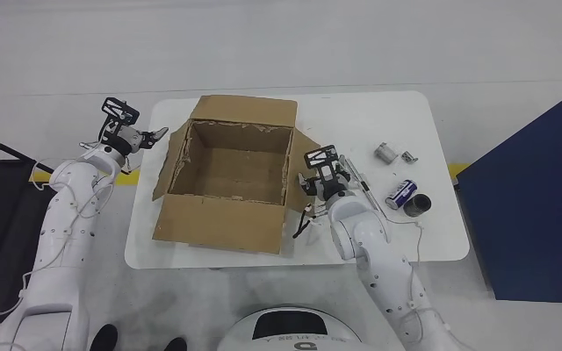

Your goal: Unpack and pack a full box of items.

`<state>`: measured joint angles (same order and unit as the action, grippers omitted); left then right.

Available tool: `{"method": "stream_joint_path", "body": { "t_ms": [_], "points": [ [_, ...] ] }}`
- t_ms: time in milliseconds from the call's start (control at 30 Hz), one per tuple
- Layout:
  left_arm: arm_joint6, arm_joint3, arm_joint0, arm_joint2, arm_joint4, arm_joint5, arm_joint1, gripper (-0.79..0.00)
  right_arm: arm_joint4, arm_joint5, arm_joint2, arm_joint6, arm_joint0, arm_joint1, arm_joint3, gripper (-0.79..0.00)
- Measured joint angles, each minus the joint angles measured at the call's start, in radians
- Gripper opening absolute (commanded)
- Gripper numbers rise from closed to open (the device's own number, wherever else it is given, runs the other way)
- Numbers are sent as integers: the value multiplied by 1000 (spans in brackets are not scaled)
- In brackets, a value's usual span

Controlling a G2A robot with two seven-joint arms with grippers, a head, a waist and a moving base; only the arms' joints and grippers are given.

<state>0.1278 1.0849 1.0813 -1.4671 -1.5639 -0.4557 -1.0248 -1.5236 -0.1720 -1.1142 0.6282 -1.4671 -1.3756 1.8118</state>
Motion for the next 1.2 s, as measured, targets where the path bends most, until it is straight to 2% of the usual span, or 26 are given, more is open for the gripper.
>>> {"method": "stream_joint_path", "body": {
  "t_ms": [133, 233, 267, 300, 400, 533, 633, 867, 1200],
  "points": [
    [0, 0, 0, 0, 0, 0, 0, 0, 39, 48, -97, 3, -55, 15, 46, 0],
    [0, 0, 0, 0, 0, 0, 0, 0, 97, 125, -189, 42, -95, 29, 83, 0],
    [0, 0, 0, 0, 0, 0, 0, 0, 110, 149, -217, 56, -106, 34, 90, -175],
    [0, 0, 0, 0, 0, 0, 0, 0, 128, 177, -252, 77, -118, 39, 98, -397],
    [0, 0, 0, 0, 0, 0, 0, 0, 153, 207, -323, 129, -126, 47, 89, -440],
    [0, 0, 0, 0, 0, 0, 0, 0, 124, 192, -345, 185, -89, 51, 31, -511],
    [0, 0, 0, 0, 0, 0, 0, 0, 88, 184, -313, 219, -41, 49, -28, -548],
    [0, 0, 0, 0, 0, 0, 0, 0, 60, 197, -265, 267, 37, 47, -140, -563],
    [0, 0, 0, 0, 0, 0, 0, 0, 70, 214, -282, 299, 62, 51, -192, -560]
  ]
}}
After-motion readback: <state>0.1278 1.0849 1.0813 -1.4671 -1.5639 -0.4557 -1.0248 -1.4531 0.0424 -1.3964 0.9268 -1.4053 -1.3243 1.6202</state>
